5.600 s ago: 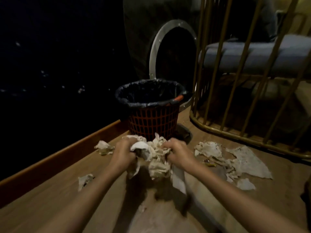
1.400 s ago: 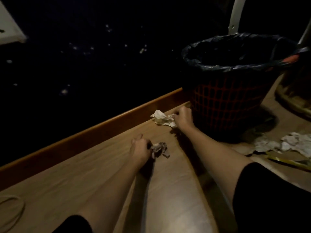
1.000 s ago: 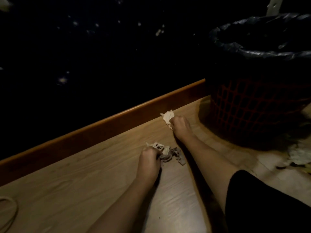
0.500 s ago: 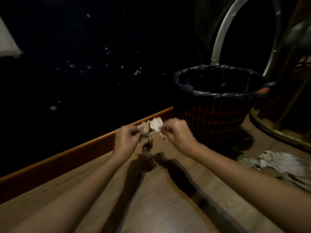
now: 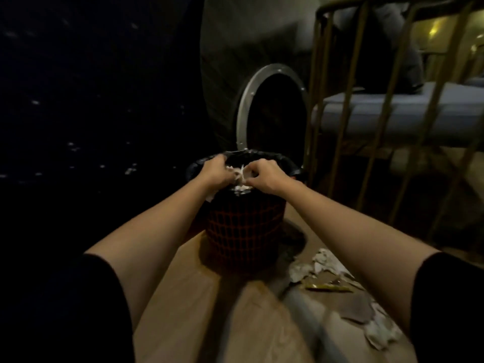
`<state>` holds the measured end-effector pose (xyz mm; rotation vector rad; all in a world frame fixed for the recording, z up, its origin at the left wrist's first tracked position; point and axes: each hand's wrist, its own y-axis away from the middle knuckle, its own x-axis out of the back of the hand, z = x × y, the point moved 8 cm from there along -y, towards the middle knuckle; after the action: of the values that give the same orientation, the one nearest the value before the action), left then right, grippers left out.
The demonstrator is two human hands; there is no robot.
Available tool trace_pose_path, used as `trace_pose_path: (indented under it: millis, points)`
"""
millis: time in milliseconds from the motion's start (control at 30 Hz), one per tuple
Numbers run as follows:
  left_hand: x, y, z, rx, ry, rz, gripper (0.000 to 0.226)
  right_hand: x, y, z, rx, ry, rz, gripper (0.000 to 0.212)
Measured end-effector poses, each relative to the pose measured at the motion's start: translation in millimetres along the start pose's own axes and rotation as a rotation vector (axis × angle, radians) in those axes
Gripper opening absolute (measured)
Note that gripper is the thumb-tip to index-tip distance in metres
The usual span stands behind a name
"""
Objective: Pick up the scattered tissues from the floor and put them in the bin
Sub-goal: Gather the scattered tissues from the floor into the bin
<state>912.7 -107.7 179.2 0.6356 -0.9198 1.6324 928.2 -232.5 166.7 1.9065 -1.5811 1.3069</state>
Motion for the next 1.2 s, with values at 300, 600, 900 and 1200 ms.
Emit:
trace_pose_path:
  millis: [300,600,900,1200]
  points:
    - [-64.9,67.1,115.1,-0.695,-0.105,0.226,0.029,95.3,92.1,121.2,-0.163,-0.148,0.347,0.012]
    - [-301.3,98.7,100.2,-0.624,-0.435,-0.529,0.075,-4.4,226.6,295.8,-0.652,-0.072,-0.122,0.07]
    - [-406.0,79.1,58.1,-0.43,-0.449,-0.773,0.083,-69.8,275.1,362.9,-0.721,0.155,-0.353,0.086]
    - [-375.9,88.7,39.8,-0.446,-0.113,-0.458,0.011,-85.9,274.3,319.2,-0.469,0.152,0.154,0.03]
